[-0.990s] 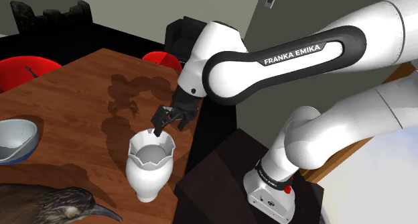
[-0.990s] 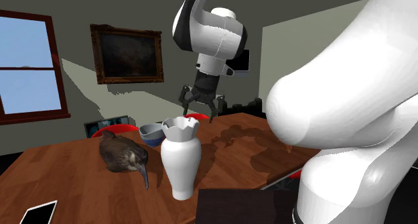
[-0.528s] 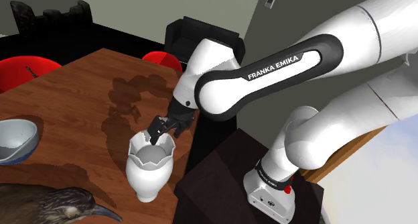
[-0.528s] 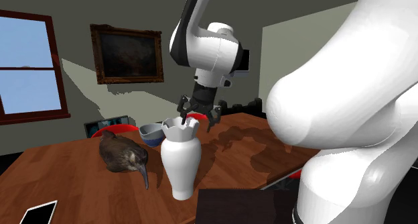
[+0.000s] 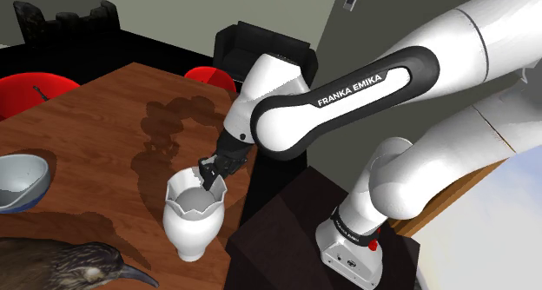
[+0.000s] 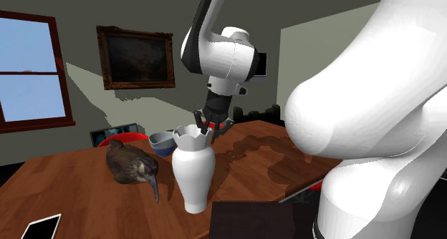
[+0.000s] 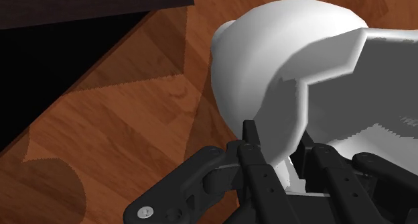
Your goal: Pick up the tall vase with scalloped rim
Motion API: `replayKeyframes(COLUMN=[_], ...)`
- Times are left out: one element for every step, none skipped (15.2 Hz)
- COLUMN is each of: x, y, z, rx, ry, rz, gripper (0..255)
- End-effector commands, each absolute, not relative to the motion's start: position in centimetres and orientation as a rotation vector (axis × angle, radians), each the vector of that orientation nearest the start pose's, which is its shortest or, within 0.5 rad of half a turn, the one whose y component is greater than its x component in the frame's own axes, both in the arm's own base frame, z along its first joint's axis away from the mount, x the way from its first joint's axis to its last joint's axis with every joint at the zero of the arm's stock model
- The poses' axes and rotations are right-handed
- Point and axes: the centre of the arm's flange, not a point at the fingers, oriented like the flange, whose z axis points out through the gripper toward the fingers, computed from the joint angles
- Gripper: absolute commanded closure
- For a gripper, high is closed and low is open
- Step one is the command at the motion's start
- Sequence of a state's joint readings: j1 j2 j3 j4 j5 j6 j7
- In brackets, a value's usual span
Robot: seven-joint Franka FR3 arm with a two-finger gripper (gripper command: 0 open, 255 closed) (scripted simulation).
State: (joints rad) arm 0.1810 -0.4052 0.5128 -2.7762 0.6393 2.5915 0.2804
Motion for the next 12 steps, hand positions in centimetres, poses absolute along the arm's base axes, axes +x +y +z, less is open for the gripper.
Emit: replayKeyframes(x=[31.1, 31.1, 31.1, 31.1, 31.1, 31.1, 31.1, 31.1, 31.1, 31.1, 31.1, 31.1], y=[22.6, 22.7, 22.7, 22.6, 22.6, 22.6, 22.6, 22.6, 22.6, 22.6, 22.6, 22.6], z=[33.3, 33.3, 33.3, 33.2, 33.8, 34.3, 34.8, 35.4, 35.9, 36.4, 36.9, 37.5], rx=[-2.869, -2.869, -2.869, -2.869, -2.869, -2.869, -2.869, -2.869, -2.869, -2.869, -2.869, -2.869], ry=[0.17, 0.17, 0.17, 0.171, 0.171, 0.171, 0.171, 0.171, 0.171, 0.171, 0.171, 0.171], rz=[-0.148, -0.148, -0.148, -0.148, -0.148, -0.148, -0.148, -0.148, -0.148, -0.148, -0.148, -0.148], gripper=[255, 255, 255, 255, 255, 255, 255, 255, 255, 255, 255, 255])
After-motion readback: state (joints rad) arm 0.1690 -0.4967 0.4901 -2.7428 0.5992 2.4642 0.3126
